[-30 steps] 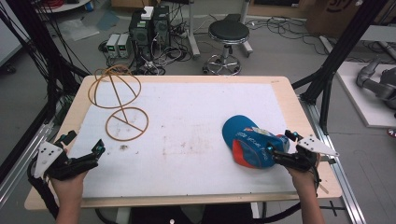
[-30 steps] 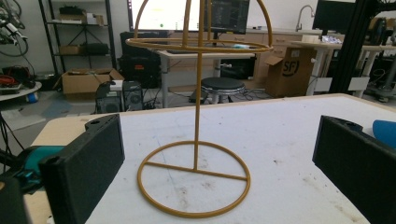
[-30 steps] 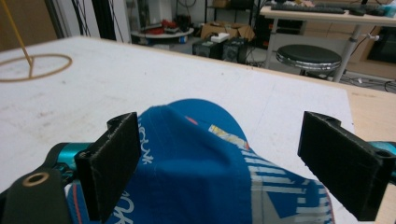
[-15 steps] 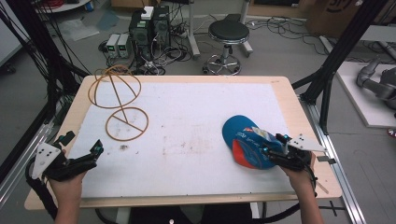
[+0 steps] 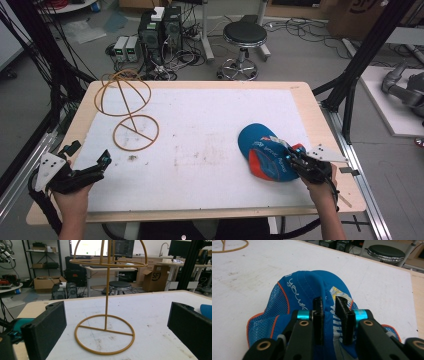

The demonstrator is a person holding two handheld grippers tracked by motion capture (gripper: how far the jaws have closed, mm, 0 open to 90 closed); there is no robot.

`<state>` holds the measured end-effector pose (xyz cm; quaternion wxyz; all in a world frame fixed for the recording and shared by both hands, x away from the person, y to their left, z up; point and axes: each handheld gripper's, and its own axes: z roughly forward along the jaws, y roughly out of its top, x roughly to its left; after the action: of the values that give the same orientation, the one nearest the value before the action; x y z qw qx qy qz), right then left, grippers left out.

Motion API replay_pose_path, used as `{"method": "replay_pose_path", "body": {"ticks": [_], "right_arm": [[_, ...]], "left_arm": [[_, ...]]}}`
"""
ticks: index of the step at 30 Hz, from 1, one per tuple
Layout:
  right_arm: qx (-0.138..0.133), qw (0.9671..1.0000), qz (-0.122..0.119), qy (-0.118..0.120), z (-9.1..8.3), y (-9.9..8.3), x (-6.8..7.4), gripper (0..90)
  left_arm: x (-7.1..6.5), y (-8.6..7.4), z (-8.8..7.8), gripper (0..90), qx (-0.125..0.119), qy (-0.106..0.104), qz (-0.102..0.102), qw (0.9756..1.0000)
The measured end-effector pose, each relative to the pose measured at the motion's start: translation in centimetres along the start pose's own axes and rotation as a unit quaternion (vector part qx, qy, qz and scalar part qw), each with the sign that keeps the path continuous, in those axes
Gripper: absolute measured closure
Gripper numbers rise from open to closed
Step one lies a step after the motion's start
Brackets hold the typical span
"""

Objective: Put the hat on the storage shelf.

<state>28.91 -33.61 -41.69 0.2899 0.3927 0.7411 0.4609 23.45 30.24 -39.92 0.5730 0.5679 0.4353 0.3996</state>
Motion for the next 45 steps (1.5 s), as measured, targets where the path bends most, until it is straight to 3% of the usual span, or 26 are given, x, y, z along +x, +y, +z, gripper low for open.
{"method": "replay_pose_path", "body": {"ticks": [3,10,16,29,45], "right_arm": [[-0.001,1.0000,0.009,0.001,-0.1,0.1,0.1,82.7],[-0.034,0.9976,0.059,0.016,-0.6,0.5,-0.3,86.7],[-0.053,0.9953,0.077,0.023,-0.9,1.0,-0.2,87.0],[-0.087,0.9940,0.063,0.019,-1.7,2.0,0.4,86.8],[-0.135,0.9896,0.048,0.015,-3.2,4.7,1.1,86.5]], "left_arm": [[0.0,0.0,0.0,2.5,0.000,0.000,0.000,1.0000],[0.0,0.0,0.0,2.5,-0.001,0.000,0.000,1.0000],[0.0,0.0,0.0,2.5,-0.001,0.000,-0.001,1.0000],[0.1,0.0,-0.1,2.5,0.000,0.000,-0.002,1.0000],[0.1,0.0,0.1,2.5,-0.001,-0.001,-0.003,1.0000]]}}
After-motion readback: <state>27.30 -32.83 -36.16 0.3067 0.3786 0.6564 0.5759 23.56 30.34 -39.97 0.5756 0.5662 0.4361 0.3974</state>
